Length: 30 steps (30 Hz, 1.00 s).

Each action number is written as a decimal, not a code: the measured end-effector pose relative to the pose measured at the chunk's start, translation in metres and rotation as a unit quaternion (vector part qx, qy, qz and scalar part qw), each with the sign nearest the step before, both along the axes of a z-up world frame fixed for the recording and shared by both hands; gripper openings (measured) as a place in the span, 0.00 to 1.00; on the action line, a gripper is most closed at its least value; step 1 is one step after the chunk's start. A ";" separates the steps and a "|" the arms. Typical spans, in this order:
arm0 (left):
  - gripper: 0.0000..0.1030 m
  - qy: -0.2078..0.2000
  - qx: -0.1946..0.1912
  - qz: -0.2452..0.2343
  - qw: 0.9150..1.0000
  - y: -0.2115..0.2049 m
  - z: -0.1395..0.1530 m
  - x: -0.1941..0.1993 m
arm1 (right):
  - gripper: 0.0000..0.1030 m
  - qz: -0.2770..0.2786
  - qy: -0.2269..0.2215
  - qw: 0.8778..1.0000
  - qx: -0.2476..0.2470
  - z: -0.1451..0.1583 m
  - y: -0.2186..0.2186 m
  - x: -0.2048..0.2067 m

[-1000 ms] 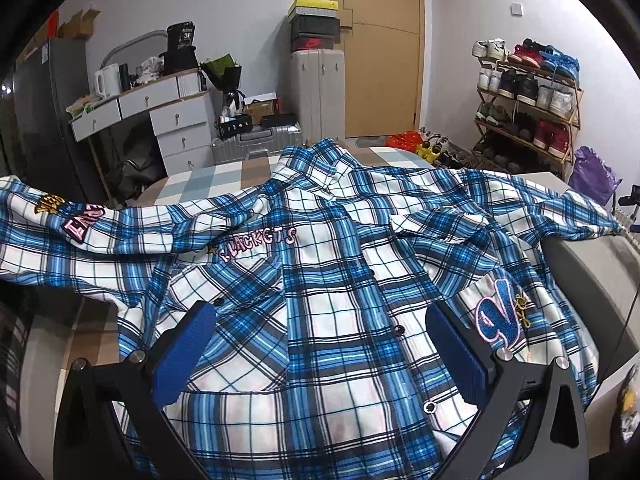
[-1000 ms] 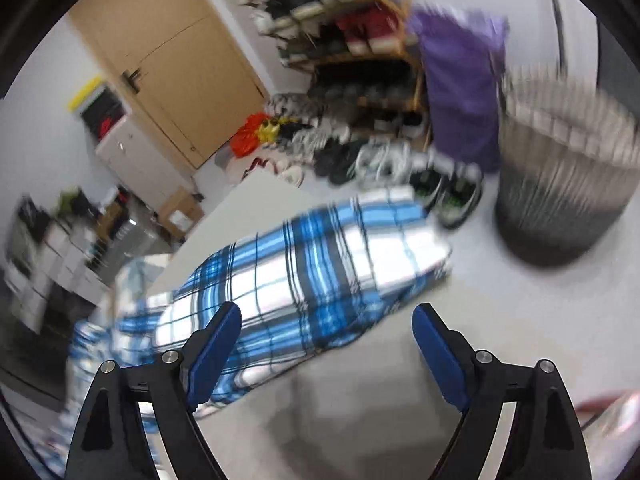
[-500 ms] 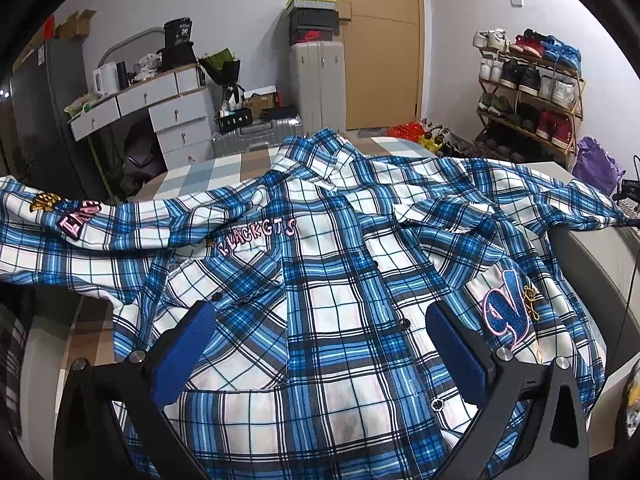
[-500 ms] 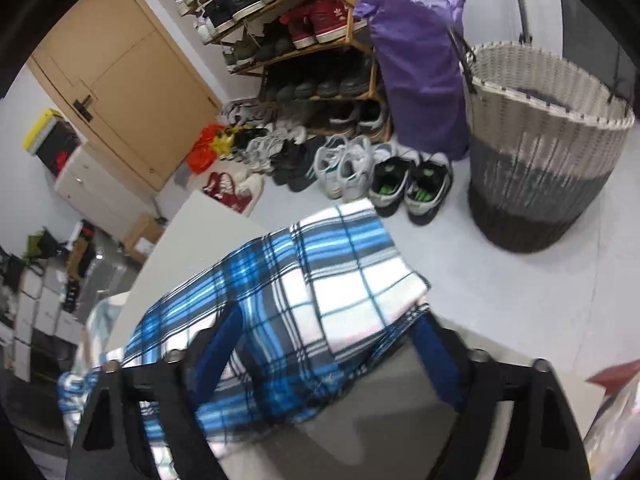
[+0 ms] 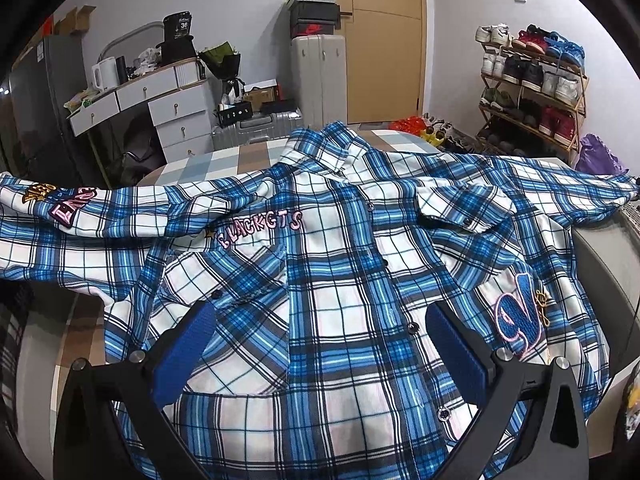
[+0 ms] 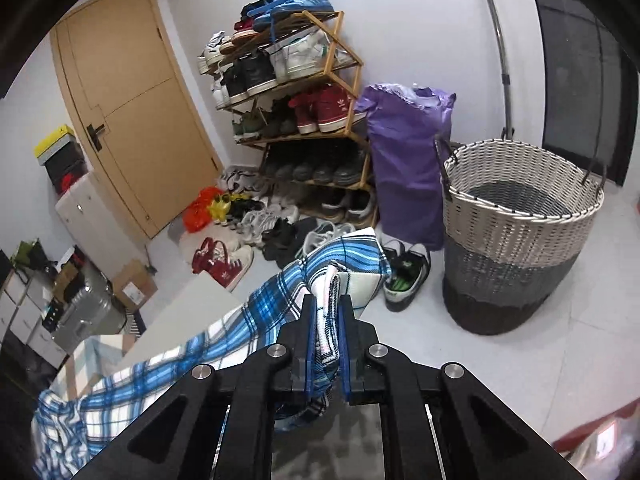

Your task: Fold large clothes

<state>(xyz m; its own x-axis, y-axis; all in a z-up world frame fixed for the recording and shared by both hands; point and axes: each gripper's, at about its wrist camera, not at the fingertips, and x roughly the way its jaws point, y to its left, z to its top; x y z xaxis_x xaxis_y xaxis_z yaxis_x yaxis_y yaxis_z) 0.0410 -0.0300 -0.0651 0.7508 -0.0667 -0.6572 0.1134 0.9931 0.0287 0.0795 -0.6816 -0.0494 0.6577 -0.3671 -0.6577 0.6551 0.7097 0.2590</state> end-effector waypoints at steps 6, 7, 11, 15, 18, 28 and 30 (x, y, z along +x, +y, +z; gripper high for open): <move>0.99 -0.029 0.002 0.014 0.999 0.013 0.013 -0.007 | 0.09 0.051 -0.043 0.997 -0.045 0.045 0.041 0.005; 0.99 -0.035 0.001 0.018 0.999 0.017 0.017 -0.008 | 0.09 0.072 -0.062 0.994 -0.049 0.061 0.056 0.007; 0.99 -0.066 -0.006 0.039 0.997 0.038 0.034 -0.014 | 0.09 0.145 -0.111 0.981 -0.069 0.113 0.121 0.023; 0.99 -0.092 -0.023 0.066 0.993 0.066 0.050 -0.022 | 0.09 0.243 -0.152 0.957 -0.039 0.159 0.223 0.051; 0.99 -0.102 -0.037 0.097 0.989 0.092 0.058 -0.028 | 0.09 0.314 -0.158 0.936 -0.009 0.168 0.305 0.076; 0.99 -0.104 -0.105 0.161 0.976 0.162 0.064 -0.045 | 0.09 0.489 -0.076 0.857 0.144 0.080 0.582 0.161; 0.99 -0.103 -0.113 0.159 0.975 0.165 0.064 -0.045 | 0.09 0.500 -0.048 0.848 0.171 0.050 0.617 0.170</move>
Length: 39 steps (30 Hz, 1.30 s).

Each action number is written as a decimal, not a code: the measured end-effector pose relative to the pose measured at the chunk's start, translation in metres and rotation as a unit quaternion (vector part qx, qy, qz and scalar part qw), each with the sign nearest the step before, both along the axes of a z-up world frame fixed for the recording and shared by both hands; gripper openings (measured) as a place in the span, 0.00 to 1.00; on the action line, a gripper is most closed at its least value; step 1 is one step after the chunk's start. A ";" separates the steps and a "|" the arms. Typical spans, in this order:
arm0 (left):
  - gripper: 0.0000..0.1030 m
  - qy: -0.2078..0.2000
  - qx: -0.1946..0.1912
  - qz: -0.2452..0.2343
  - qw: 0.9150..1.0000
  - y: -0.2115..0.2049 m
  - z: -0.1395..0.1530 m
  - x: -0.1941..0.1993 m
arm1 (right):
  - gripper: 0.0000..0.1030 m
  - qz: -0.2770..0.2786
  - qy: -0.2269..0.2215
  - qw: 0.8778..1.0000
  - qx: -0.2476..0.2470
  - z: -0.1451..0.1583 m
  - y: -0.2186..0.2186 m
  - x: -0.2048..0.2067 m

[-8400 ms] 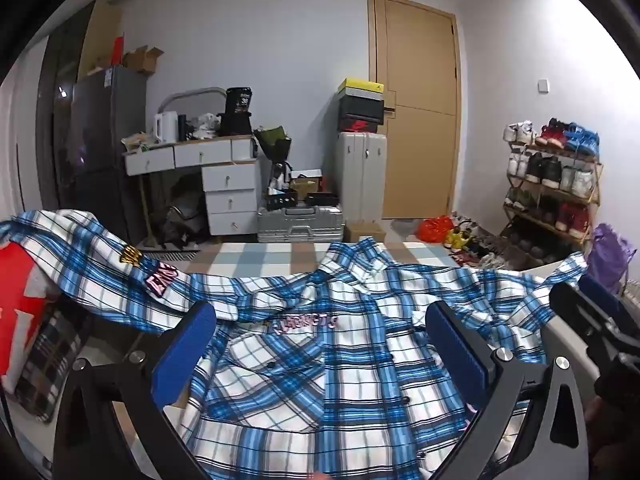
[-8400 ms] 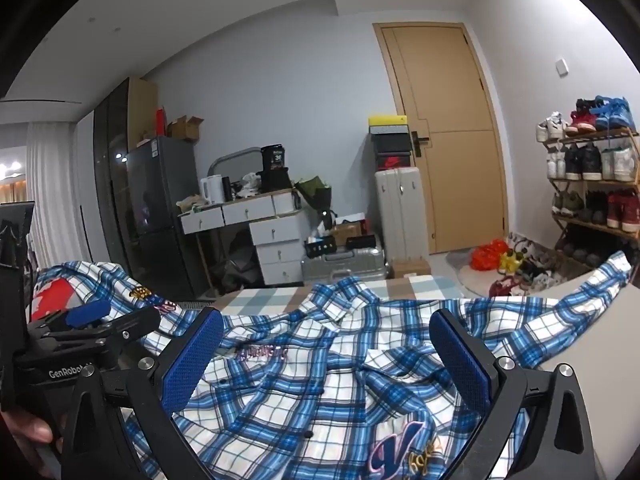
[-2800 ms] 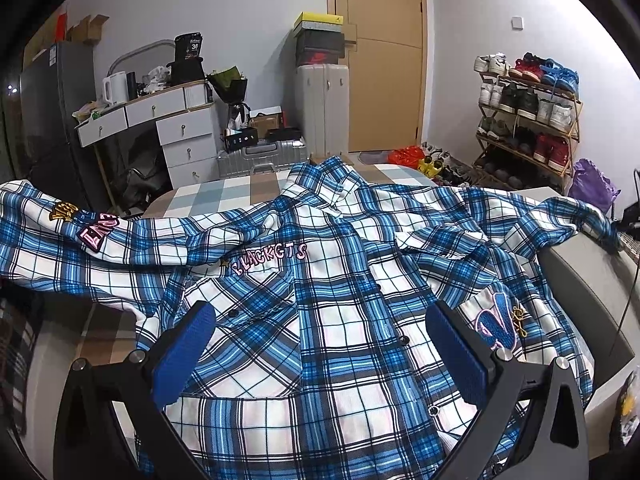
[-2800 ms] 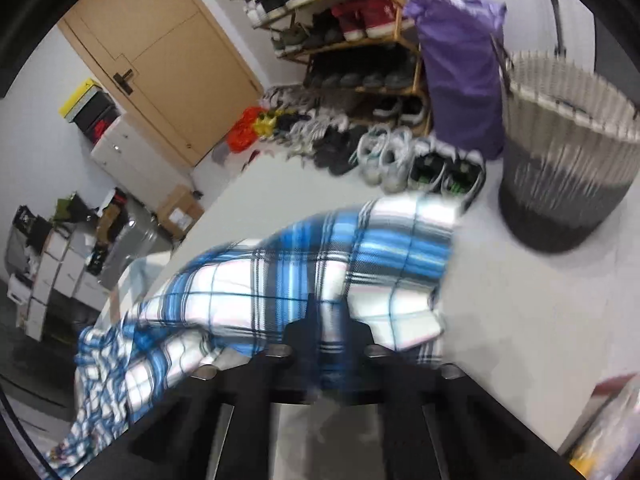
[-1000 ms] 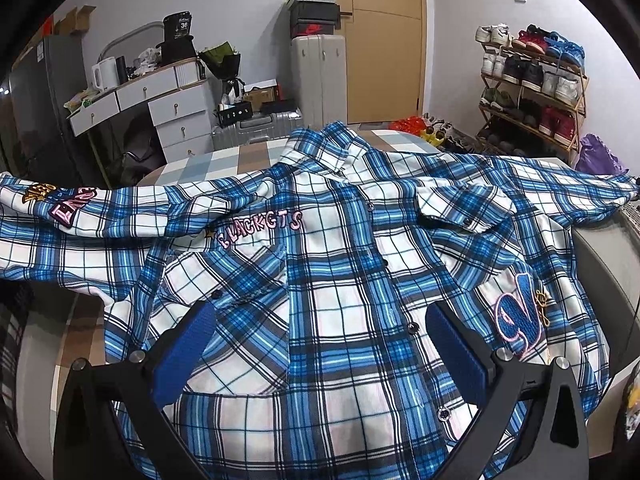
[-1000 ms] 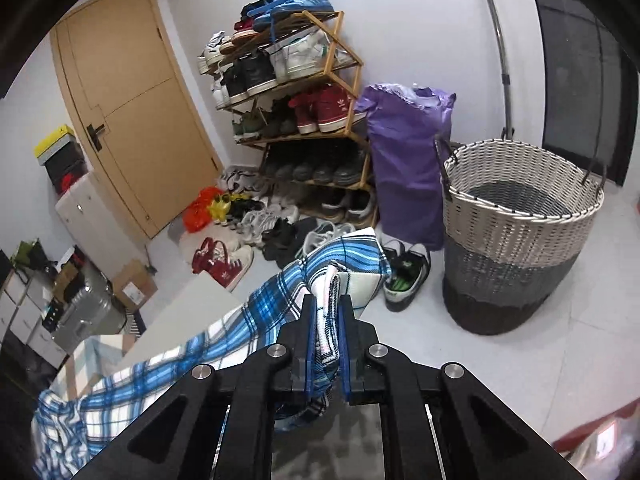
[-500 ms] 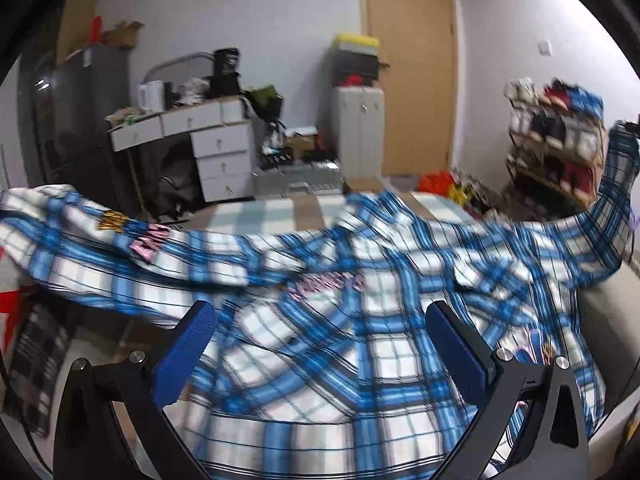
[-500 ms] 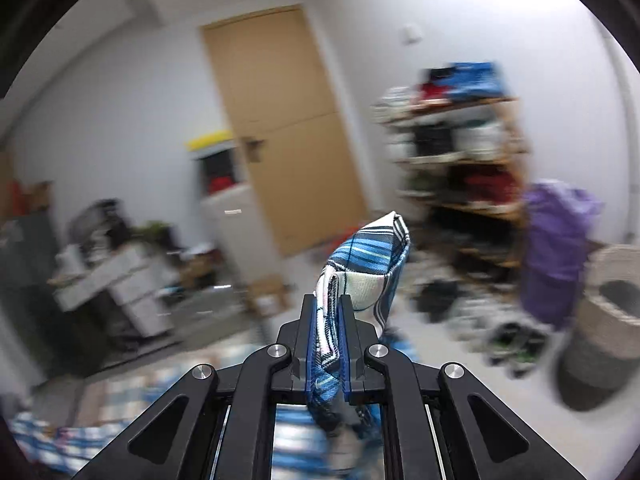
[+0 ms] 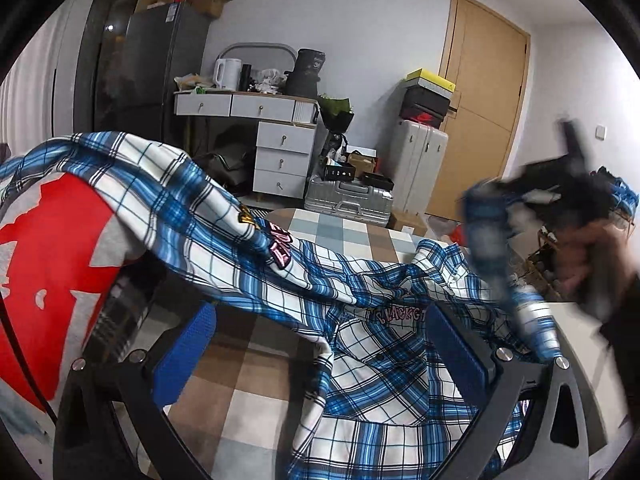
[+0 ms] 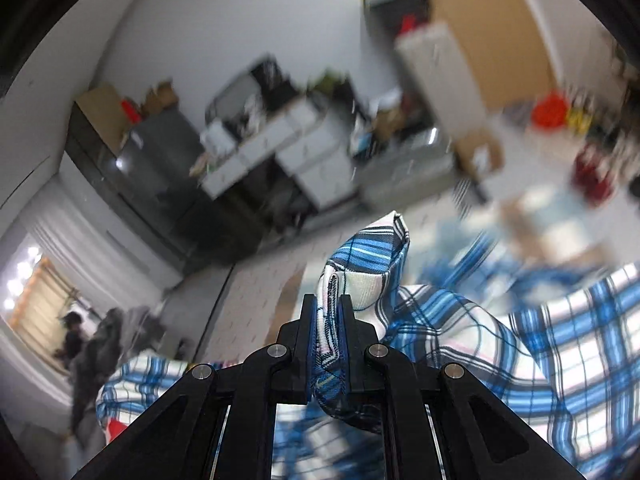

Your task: Fold large clothes

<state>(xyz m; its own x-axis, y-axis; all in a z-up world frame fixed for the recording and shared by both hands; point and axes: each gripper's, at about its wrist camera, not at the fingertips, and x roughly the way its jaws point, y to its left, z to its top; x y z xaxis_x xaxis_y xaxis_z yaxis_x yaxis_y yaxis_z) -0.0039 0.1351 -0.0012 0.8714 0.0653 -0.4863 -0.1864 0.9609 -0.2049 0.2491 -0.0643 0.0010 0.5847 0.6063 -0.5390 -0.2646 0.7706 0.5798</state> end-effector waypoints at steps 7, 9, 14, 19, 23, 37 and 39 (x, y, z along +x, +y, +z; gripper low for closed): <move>0.99 -0.010 -0.019 -0.009 1.000 0.012 0.002 -0.002 | 0.13 0.068 0.144 0.987 0.038 -0.138 0.079 0.013; 0.99 -0.012 -0.024 -0.012 1.000 0.012 0.003 0.000 | 0.15 0.083 0.166 0.981 0.050 -0.160 0.081 0.011; 0.99 -0.015 -0.024 -0.017 0.999 0.011 0.002 0.001 | 0.81 0.094 0.129 0.984 0.077 -0.154 0.059 -0.012; 0.99 -0.010 -0.018 -0.016 1.000 0.008 -0.001 0.002 | 0.93 0.089 0.058 0.984 0.146 -0.107 -0.017 -0.066; 0.99 -0.003 -0.017 -0.015 1.000 0.005 -0.005 0.001 | 1.00 0.057 0.018 0.985 0.164 -0.080 -0.069 -0.109; 0.99 -0.001 0.033 0.010 0.999 -0.012 -0.009 -0.004 | 1.00 -0.077 -0.165 0.982 0.058 -0.052 -0.147 -0.239; 0.99 -0.012 0.024 0.032 0.999 -0.007 -0.003 -0.012 | 1.00 -0.085 -0.206 0.974 0.028 -0.046 -0.146 -0.250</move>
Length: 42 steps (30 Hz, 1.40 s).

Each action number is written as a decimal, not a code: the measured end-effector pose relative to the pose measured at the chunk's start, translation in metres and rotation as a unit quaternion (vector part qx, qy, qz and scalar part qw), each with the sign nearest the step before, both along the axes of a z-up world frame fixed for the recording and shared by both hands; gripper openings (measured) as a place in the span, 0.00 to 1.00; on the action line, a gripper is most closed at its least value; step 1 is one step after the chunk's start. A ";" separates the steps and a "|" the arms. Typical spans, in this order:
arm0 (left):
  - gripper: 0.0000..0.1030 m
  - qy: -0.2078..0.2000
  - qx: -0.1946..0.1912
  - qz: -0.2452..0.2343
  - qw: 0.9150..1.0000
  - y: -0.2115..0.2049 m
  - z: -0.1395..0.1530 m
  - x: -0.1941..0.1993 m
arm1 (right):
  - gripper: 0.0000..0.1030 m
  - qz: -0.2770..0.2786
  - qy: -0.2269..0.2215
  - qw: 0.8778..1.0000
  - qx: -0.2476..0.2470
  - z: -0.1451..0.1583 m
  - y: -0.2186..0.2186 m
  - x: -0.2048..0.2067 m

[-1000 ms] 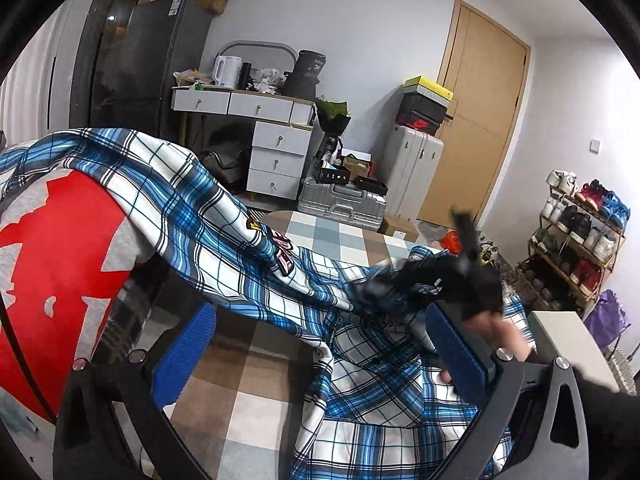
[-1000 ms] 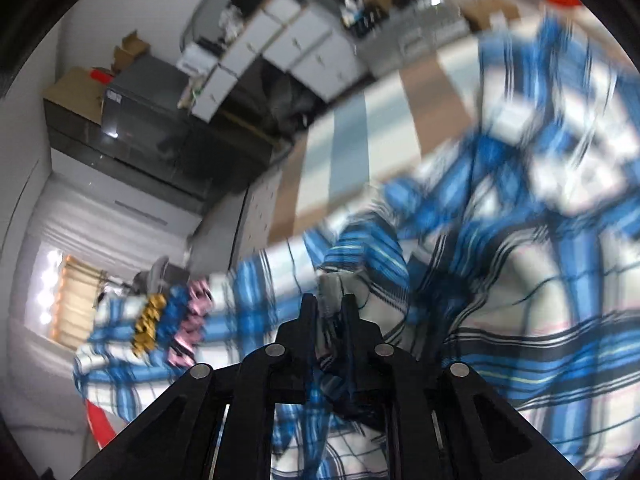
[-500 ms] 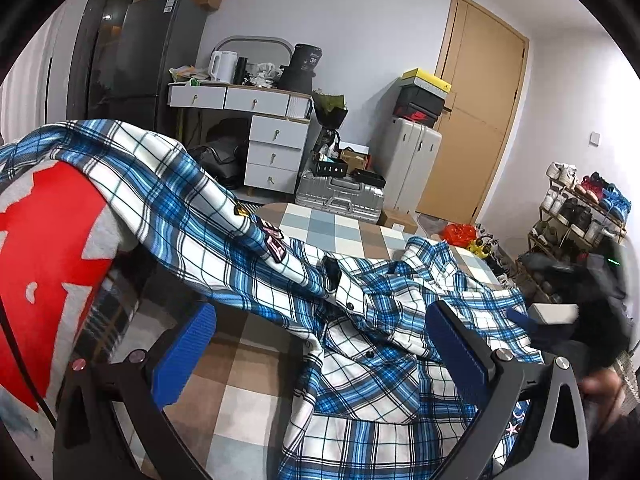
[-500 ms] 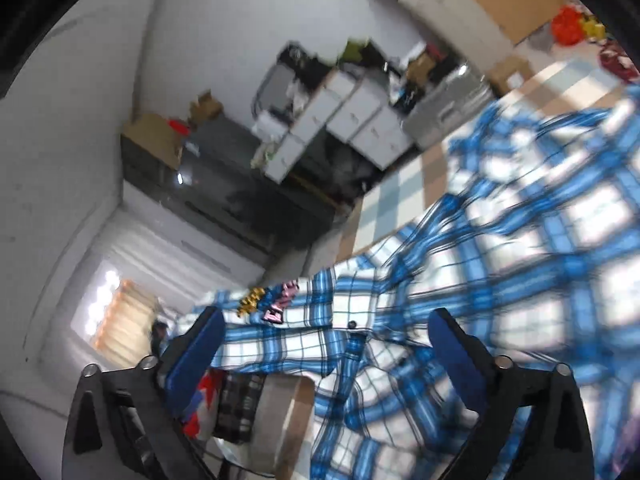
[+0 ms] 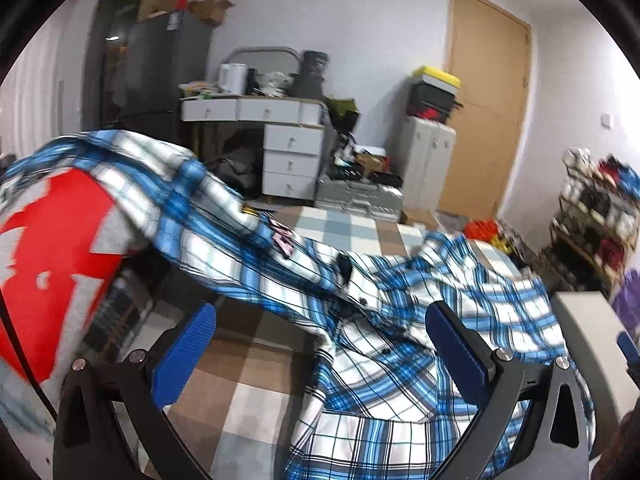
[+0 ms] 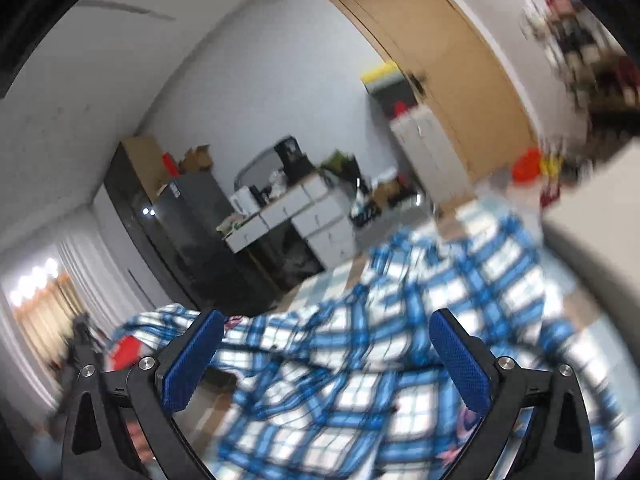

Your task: Fold large clothes

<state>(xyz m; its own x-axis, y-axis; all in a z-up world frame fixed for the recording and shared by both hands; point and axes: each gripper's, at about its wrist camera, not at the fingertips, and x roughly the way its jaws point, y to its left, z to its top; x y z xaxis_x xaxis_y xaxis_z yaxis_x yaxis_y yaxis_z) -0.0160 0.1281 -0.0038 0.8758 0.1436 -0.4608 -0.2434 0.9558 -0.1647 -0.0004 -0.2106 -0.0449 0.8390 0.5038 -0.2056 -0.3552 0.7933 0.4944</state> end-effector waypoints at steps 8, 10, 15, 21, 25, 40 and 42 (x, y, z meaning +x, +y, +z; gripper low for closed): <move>0.99 -0.033 0.004 0.026 0.999 0.030 0.050 -0.040 | 1.00 -0.026 -0.068 0.996 -0.046 0.004 -0.006 -0.019; 0.99 -0.038 0.013 0.048 0.998 0.048 0.065 -0.049 | 1.00 -0.014 -0.060 0.997 -0.046 0.002 -0.007 -0.016; 0.99 -0.038 -0.005 0.103 0.994 0.112 0.090 -0.063 | 1.00 -0.002 -0.051 0.998 -0.027 0.001 -0.011 -0.019; 0.99 -0.017 -0.104 0.167 0.980 0.206 0.085 -0.076 | 1.00 0.021 -0.041 0.999 -0.014 0.000 -0.010 -0.019; 0.99 0.020 -0.285 0.092 0.954 0.258 0.047 -0.056 | 1.00 0.035 -0.016 0.999 0.015 -0.005 -0.010 -0.013; 0.59 -0.035 -0.410 0.047 0.910 0.299 0.009 -0.015 | 1.00 0.038 0.028 0.998 0.041 -0.015 -0.015 -0.002; 0.33 -0.030 -0.411 0.056 0.910 0.307 0.010 -0.016 | 1.00 0.038 0.031 0.998 0.044 -0.016 -0.016 -0.001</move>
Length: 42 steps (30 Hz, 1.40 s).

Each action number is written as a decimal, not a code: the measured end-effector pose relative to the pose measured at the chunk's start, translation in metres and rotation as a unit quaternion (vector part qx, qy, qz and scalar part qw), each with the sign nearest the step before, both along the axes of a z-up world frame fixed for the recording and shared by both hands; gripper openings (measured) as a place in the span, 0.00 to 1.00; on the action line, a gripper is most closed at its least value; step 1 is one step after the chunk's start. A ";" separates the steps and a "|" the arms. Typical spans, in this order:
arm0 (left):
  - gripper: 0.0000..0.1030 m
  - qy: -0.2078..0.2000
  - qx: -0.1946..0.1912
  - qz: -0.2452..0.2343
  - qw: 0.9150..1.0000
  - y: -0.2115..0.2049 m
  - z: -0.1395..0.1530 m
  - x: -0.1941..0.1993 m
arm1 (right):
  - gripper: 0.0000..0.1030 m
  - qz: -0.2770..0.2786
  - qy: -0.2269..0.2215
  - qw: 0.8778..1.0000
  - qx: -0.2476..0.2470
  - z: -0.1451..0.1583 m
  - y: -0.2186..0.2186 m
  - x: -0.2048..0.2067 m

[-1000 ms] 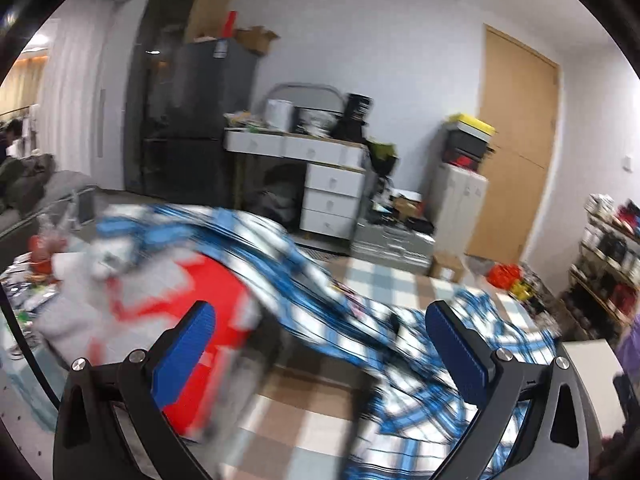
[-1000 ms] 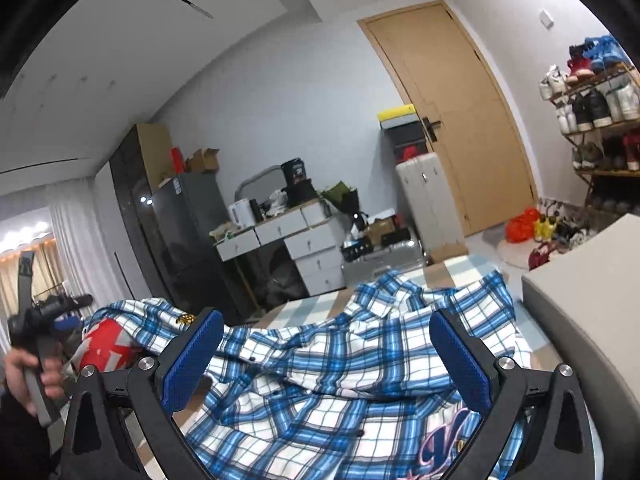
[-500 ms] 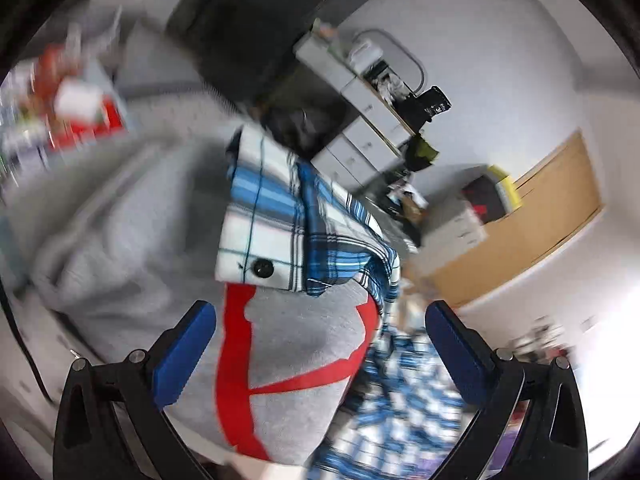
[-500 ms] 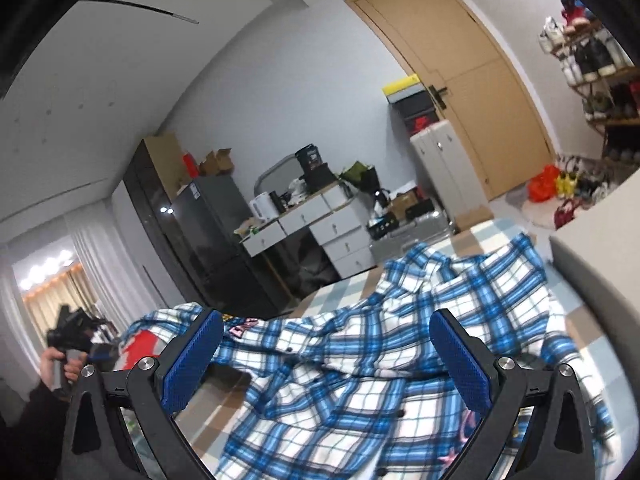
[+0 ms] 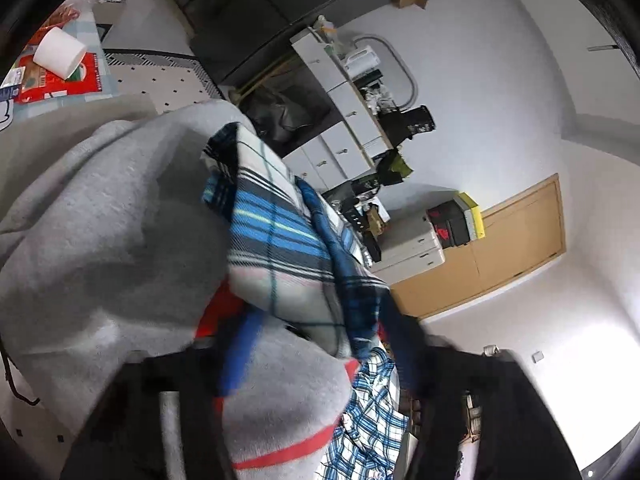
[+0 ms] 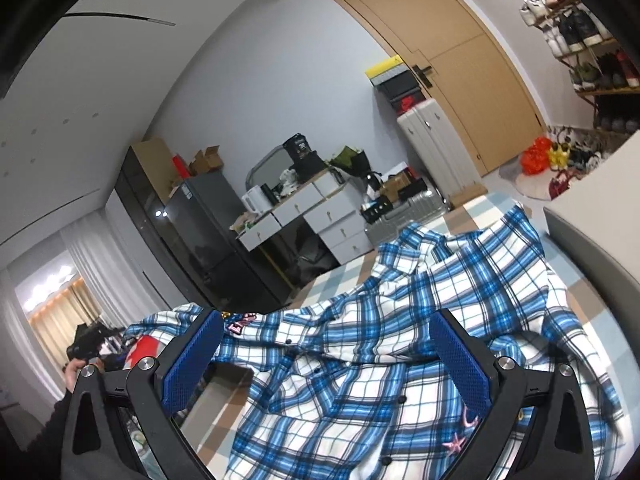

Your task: Fold large clothes

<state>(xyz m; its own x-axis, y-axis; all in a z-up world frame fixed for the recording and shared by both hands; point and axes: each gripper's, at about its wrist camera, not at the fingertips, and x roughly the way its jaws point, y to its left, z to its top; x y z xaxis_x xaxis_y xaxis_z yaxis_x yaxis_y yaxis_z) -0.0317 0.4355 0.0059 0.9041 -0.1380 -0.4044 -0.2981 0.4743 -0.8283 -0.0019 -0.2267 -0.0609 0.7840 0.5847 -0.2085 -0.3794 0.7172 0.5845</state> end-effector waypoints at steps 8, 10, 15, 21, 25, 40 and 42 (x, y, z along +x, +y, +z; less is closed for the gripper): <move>0.28 0.004 -0.022 0.041 0.999 0.010 0.002 -0.008 | 1.00 0.000 -0.001 1.000 0.004 0.001 -0.001 0.000; 0.59 0.004 -0.052 0.056 0.997 0.014 -0.003 -0.010 | 1.00 0.000 -0.002 1.000 0.003 0.001 0.000 -0.001; 0.62 -0.007 -0.070 0.085 0.994 0.017 -0.006 -0.016 | 1.00 0.003 0.000 1.000 0.002 0.001 0.001 -0.001; 0.23 0.002 -0.014 0.056 0.998 0.010 0.003 0.002 | 1.00 0.004 0.002 1.000 0.002 0.001 0.001 -0.001; 0.03 0.000 0.044 0.062 0.997 0.007 0.019 0.004 | 1.00 0.006 0.003 1.000 0.006 0.001 0.000 -0.001; 0.00 -0.087 0.188 0.010 0.978 -0.068 0.144 0.037 | 1.00 0.014 -0.029 0.999 0.004 0.009 -0.001 -0.008; 0.00 -0.104 0.206 -0.014 0.973 -0.091 0.160 0.043 | 1.00 0.016 -0.032 0.999 0.005 0.010 -0.002 -0.008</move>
